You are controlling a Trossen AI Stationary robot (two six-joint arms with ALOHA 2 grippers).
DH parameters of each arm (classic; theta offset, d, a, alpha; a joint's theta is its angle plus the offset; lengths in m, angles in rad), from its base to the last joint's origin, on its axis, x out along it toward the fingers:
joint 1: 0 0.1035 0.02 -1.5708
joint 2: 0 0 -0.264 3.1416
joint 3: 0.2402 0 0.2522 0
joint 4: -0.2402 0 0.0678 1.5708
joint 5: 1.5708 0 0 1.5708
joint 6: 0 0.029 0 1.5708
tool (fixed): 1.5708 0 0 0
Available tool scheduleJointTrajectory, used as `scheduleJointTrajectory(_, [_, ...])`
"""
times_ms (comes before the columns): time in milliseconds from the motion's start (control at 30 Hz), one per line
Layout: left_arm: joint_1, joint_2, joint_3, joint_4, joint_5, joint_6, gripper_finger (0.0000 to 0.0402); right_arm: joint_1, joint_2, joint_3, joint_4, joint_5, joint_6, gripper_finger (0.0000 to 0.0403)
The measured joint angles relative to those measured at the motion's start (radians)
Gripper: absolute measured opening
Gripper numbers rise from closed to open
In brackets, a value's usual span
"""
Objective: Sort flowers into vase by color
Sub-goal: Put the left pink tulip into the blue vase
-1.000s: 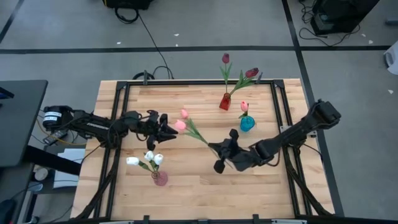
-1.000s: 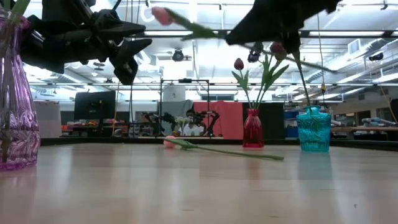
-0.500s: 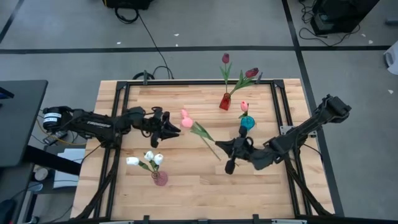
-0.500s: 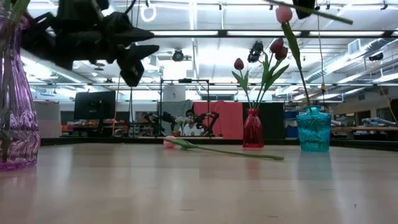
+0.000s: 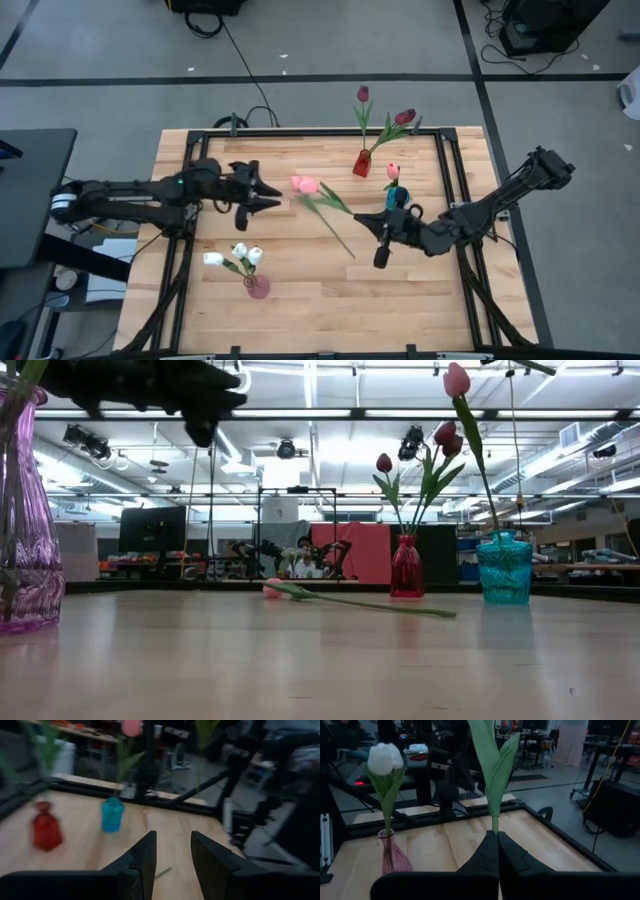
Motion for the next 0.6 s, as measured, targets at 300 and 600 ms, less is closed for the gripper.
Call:
scheduleJointTrajectory(300, [-0.002,-0.202,-0.005,-0.198,-0.085,0.02,0.0127,0.024,-0.087,0.0,0.016,0.068,-0.109,0.0])
scheduleJointTrajectory(600, [-0.003,-0.26,-0.14,-0.12,-0.086,-0.016,0.0127,0.076,-0.241,-0.143,0.168,0.167,-0.213,0.0])
